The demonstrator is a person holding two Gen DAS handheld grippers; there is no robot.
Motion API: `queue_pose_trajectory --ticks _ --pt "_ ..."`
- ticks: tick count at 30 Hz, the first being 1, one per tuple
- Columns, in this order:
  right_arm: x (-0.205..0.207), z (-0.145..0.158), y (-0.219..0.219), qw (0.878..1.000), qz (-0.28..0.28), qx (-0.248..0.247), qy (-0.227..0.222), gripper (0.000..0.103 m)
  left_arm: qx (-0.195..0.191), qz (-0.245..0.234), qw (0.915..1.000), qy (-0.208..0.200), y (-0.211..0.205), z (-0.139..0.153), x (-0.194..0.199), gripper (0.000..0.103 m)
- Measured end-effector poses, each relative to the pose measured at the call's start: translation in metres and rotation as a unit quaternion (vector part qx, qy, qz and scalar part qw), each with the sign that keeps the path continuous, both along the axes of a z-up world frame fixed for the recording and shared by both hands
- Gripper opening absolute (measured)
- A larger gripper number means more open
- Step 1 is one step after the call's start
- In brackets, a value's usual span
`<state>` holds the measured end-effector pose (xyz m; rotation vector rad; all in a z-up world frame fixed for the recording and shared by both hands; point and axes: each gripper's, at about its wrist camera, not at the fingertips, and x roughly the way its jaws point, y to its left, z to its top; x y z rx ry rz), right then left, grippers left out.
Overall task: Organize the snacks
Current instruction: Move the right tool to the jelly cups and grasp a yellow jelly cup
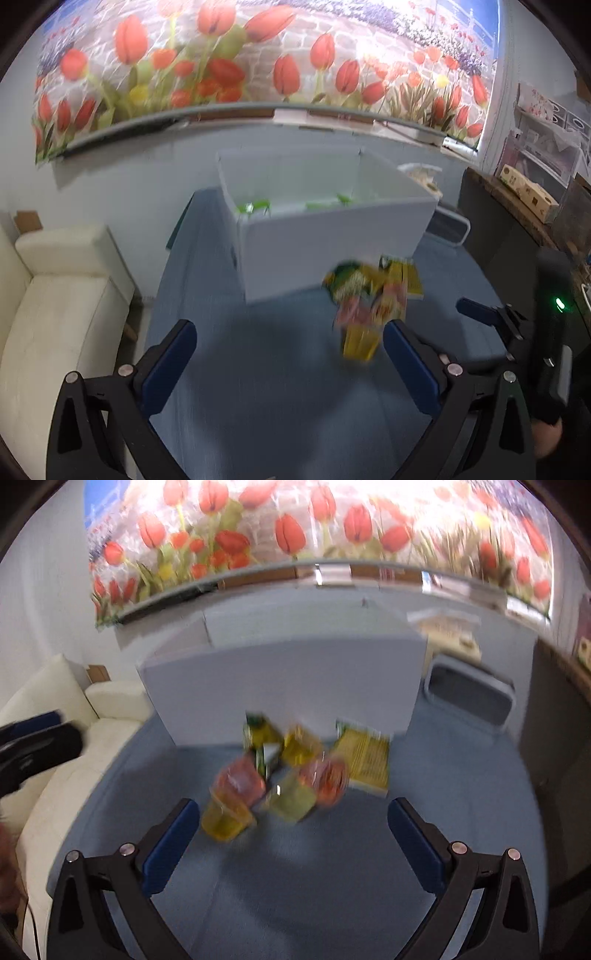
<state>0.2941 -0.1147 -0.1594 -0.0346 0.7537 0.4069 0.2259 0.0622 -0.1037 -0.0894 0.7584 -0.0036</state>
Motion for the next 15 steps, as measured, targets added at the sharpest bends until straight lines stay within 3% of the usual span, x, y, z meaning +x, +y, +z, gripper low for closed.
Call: queue_pose_trajectory --ticks 3,5,8,12,15 --pt "0.009 -0.009 -0.001 0.999 -0.019 0.043 0.024 0.088 0.0 0.007 1.0 0.006 0.006 -0.009 -0.016 0.103" --pt "0.018 -0.015 0.002 0.996 -0.038 0.06 0.049 0.085 -0.003 0.007 0.9999 0.011 0.009 -0.014 -0.021 0.103" --pt "0.028 -0.026 0.003 0.992 -0.064 0.083 0.068 0.078 0.002 0.01 0.9998 0.014 0.013 -0.018 -0.024 0.103" --pt "0.038 -0.035 0.006 0.989 -0.078 0.093 0.087 0.059 0.002 0.005 0.9998 0.017 0.017 -0.02 -0.021 0.103" --pt "0.04 -0.04 0.007 0.987 -0.089 0.098 0.088 0.056 0.004 0.0 0.9999 0.017 0.016 -0.021 -0.017 0.103"
